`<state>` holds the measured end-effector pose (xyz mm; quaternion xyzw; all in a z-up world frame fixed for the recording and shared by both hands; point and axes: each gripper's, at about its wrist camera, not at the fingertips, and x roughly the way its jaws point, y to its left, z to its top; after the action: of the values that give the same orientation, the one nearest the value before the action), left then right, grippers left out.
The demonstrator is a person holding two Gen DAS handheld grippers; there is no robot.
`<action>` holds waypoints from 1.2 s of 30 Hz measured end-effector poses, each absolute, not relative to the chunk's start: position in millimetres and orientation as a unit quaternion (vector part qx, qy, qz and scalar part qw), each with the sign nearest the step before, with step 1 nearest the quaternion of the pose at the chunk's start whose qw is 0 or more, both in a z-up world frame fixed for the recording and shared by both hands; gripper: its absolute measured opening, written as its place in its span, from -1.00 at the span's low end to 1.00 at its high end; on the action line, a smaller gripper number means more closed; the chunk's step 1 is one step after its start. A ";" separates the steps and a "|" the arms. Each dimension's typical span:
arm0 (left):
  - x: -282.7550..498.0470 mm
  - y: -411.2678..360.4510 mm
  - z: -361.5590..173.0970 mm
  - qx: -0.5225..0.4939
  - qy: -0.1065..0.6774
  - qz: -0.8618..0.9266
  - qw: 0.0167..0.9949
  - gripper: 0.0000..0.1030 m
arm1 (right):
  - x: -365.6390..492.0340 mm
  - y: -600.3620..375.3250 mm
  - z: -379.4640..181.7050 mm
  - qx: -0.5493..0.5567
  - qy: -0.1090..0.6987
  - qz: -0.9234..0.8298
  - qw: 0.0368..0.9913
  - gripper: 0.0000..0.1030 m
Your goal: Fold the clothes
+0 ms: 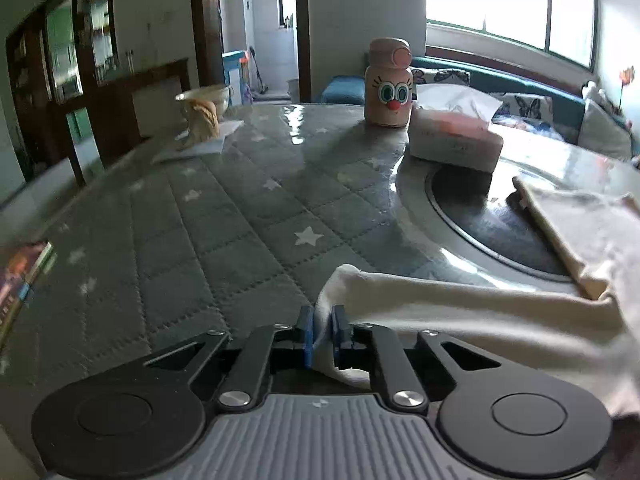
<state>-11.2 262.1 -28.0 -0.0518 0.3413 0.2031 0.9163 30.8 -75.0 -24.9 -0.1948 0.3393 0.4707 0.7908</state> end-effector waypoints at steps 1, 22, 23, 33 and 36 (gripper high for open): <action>-11.1 261.9 -28.2 -0.049 0.341 0.205 0.916 -0.81 | 31.7 -87.4 -24.7 -0.197 0.344 0.460 0.794 -0.25; -13.8 282.2 -22.6 -0.010 0.368 0.252 0.895 -0.82 | 1.4 -198.9 -24.1 -0.147 0.393 0.435 0.797 -0.20; -13.8 282.2 -22.7 -0.009 0.369 0.252 0.895 -0.82 | 6.4 -204.1 -19.8 -0.138 0.386 0.428 0.805 -0.19; -11.6 273.5 -16.1 -0.006 0.373 0.251 0.893 -0.17 | 89.0 -315.4 -26.0 -0.059 0.370 0.188 0.908 -0.18; -8.8 264.7 -10.7 -0.001 0.372 0.245 0.895 -0.02 | 112.8 -339.1 -35.3 -0.042 0.370 0.131 0.919 -0.18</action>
<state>-8.8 264.7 -10.7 -0.0006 0.3720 0.2451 0.8953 112.8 -339.1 -35.3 -0.0419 0.3703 0.1315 0.9186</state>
